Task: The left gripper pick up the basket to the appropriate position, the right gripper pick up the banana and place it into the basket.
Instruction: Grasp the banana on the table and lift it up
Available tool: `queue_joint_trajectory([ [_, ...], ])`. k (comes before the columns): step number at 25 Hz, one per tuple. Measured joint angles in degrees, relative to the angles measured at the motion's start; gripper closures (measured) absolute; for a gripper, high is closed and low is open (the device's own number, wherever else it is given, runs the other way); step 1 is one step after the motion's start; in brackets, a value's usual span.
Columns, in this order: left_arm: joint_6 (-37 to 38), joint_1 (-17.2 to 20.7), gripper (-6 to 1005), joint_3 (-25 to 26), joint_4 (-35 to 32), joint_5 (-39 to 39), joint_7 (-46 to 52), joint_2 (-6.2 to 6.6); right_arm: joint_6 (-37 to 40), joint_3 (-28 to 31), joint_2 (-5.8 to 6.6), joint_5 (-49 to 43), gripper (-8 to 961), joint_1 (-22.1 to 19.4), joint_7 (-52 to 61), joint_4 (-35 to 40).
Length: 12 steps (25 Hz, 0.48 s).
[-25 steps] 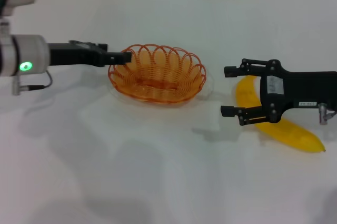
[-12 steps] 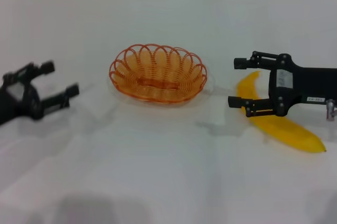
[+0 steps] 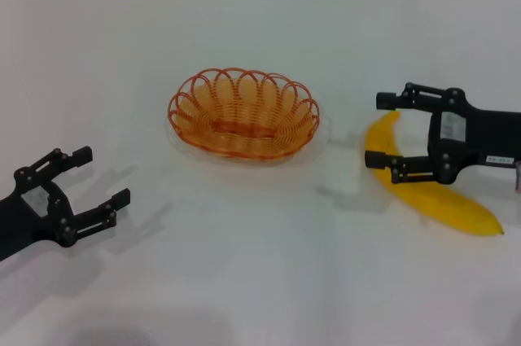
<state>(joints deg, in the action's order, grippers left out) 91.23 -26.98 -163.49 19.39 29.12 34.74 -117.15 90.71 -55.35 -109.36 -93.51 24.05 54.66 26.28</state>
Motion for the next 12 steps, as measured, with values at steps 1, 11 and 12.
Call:
queue_joint_trajectory([
  [1, -0.2, 0.0, 119, 0.1, -0.2, 0.0, 0.0, -0.01, -0.1, -0.1, 0.01, -0.5, 72, 0.0, 0.1, 0.0],
  [11, -1.9, 0.1, 119, 0.1, -1.3, 0.4, -0.5, 0.12, -3.3, 0.1, 0.38, -5.3, 72, 0.0, 5.7, 0.6],
  [12, -1.9, 0.1, 119, 0.1, -1.4, 0.4, -0.5, 0.13, -3.3, 0.1, 0.46, -6.2, 72, 0.1, 7.7, 1.5],
])
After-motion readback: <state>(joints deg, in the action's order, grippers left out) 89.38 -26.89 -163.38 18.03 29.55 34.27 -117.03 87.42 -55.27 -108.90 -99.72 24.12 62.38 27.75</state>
